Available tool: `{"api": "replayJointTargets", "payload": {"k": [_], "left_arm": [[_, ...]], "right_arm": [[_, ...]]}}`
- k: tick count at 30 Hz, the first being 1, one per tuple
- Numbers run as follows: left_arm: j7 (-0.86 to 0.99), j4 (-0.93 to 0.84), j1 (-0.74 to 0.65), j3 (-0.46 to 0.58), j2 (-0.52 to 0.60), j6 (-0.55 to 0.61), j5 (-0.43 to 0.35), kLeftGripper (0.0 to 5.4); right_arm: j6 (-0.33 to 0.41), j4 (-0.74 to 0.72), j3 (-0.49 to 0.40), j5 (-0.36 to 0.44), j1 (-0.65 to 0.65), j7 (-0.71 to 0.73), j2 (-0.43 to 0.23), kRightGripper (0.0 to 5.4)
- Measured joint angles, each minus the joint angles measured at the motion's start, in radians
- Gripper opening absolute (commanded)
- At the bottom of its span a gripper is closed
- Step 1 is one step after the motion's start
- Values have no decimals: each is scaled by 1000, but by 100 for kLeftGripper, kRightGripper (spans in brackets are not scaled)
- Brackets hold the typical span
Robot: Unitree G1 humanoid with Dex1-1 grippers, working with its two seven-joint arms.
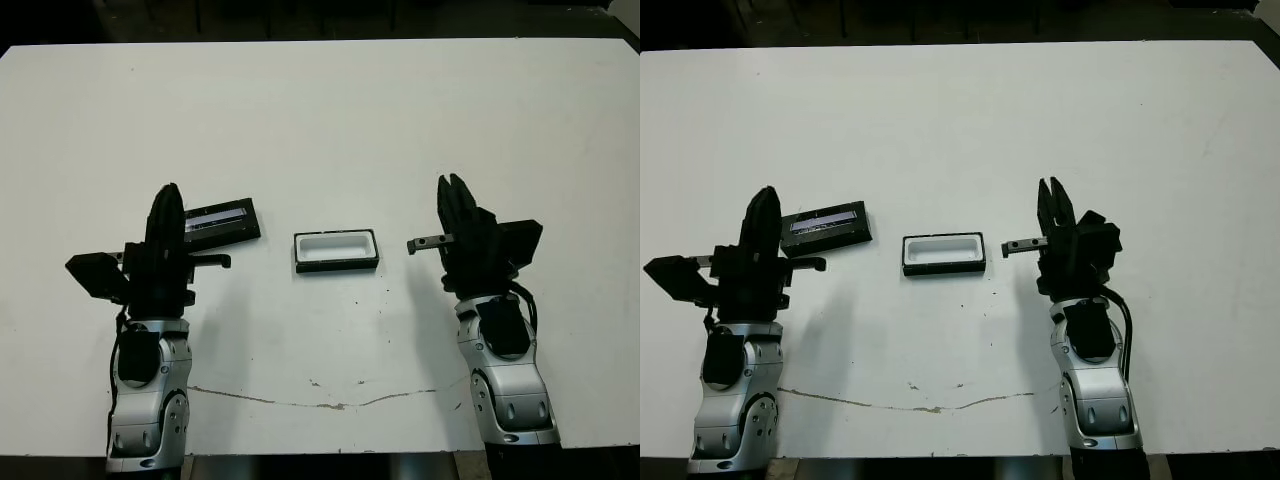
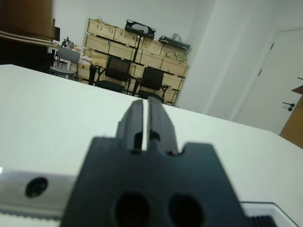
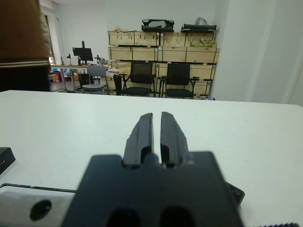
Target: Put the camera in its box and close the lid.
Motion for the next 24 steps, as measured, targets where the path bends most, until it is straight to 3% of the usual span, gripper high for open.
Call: {"api": "replayJointTargets", "payload": {"k": [17, 21, 24], "left_arm": [[-8, -2, 1, -1, -3, 0, 4, 1], [-6, -7, 5, -2, -4, 0, 5, 1], [-4, -16, 12, -2, -5, 1, 3, 1]], "right_arm": [[0, -33, -9, 19, 1, 27, -15, 0], [-1, -100, -66, 53, 11, 71, -74, 0], [-1, -128, -160, 121, 12, 138, -169, 0]]}}
